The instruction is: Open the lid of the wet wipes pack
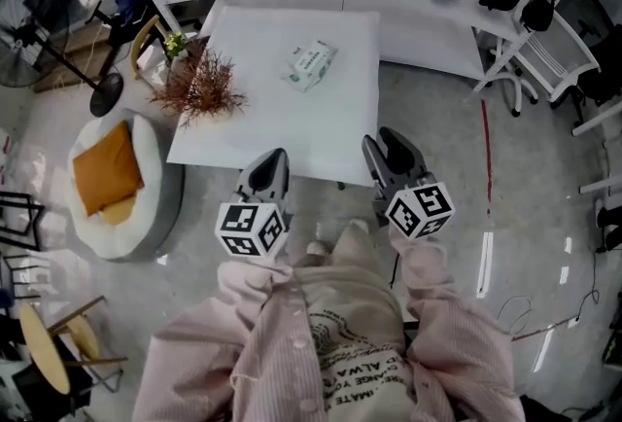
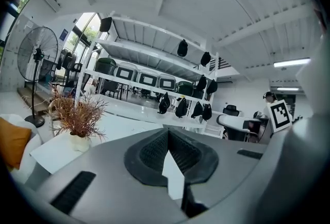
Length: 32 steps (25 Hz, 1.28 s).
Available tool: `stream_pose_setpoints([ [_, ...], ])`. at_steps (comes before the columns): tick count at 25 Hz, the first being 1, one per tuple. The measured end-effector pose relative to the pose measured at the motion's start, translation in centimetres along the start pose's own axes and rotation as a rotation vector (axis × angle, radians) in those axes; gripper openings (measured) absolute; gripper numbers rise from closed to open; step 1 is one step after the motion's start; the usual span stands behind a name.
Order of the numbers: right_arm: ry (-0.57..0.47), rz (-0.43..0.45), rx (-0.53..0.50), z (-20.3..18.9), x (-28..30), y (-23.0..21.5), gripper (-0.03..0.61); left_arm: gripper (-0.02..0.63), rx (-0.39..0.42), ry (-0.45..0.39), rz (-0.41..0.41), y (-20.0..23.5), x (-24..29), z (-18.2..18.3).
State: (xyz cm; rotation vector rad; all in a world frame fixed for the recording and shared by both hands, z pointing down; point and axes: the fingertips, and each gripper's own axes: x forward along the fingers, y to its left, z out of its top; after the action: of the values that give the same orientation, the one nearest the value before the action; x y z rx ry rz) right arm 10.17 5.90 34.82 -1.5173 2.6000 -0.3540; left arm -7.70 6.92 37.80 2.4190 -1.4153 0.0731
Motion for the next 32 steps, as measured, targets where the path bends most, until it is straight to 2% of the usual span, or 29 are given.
stream_pose_setpoints([
  [6,0.019,0.004,-0.003,-0.4,1.7,-1.5,0.132,-0.002,-0.011,0.02,0.014,0.6,1.7,-0.3],
  [13,0.073,0.058,-0.018,-1.1,6.5,-4.2,0.132,-0.002,-0.054,0.023,0.061,2.6,5.7,-0.1],
  [23,0.199,0.178,-0.107,-1.5,15.5,-9.6,0.132,-0.002,-0.12,0.038,0.128,5.1,14.0,0.4],
  [32,0.322,0.348,-0.182,-4.1,22.9,-11.9,0.133,-0.002,-0.19,0.073,0.239,8.0,19.0,-0.8],
])
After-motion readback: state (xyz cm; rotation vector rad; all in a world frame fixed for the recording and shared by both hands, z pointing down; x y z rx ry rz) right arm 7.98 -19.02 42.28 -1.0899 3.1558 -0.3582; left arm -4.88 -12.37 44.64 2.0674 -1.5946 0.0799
